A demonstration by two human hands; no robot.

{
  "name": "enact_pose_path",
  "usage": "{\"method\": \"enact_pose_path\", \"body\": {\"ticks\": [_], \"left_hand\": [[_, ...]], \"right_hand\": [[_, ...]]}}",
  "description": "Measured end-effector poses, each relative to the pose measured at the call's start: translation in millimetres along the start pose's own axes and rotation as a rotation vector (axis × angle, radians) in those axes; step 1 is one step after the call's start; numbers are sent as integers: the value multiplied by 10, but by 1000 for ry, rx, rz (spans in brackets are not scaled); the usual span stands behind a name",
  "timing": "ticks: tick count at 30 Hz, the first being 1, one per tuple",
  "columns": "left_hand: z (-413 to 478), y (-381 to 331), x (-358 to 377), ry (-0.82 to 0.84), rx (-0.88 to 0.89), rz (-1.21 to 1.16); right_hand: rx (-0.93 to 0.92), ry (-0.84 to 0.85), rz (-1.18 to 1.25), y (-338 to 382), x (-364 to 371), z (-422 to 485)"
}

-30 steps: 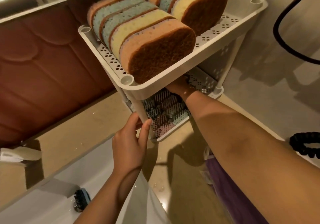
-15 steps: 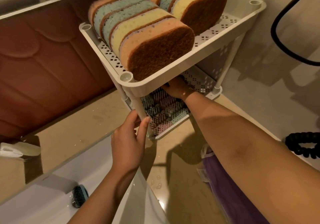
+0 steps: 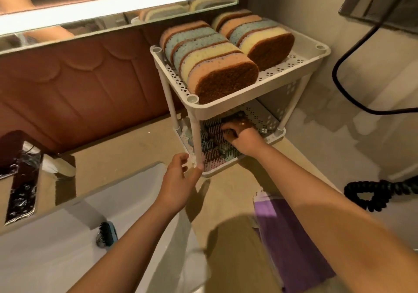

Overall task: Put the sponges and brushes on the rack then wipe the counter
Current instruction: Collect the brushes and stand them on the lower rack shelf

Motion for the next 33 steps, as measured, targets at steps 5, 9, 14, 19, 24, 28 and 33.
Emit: {"method": "enact_pose_path", "body": {"ticks": [5,9,14,19,24,28,33], "left_hand": [[-334,155,-107,165,-53,28],[-634,292,-268,257,-33,209],[-995,562,-473,363,-67,402],[-1540,865,-825,351,-136,456],[-2185,1285,-1249,240,-229,481],[-2665,1642,-1566,153,-318,436],[-3281,2161,-1951,28,-422,319]], "right_hand": [[13,13,-32,236,16,-437],[-43,48,-95,568,94,-829],[-95,139,-151,1004,384,-1271],[-225,269,-202,1637,895,-1582],[-409,376,-286,2352,1382,-1872],[-520,455,-350,2832,1722,-2040],[-657,565,-393,3492,2190,-2277]]}}
Point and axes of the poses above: each hand's wrist, its own z-axis towards the middle knuckle, its own x-axis out of the palm, y = z × x, the point moved 5 cm from there along z, towards the middle knuckle, and after that the axes turned 8 degrees about y, right-handed, at the moved point
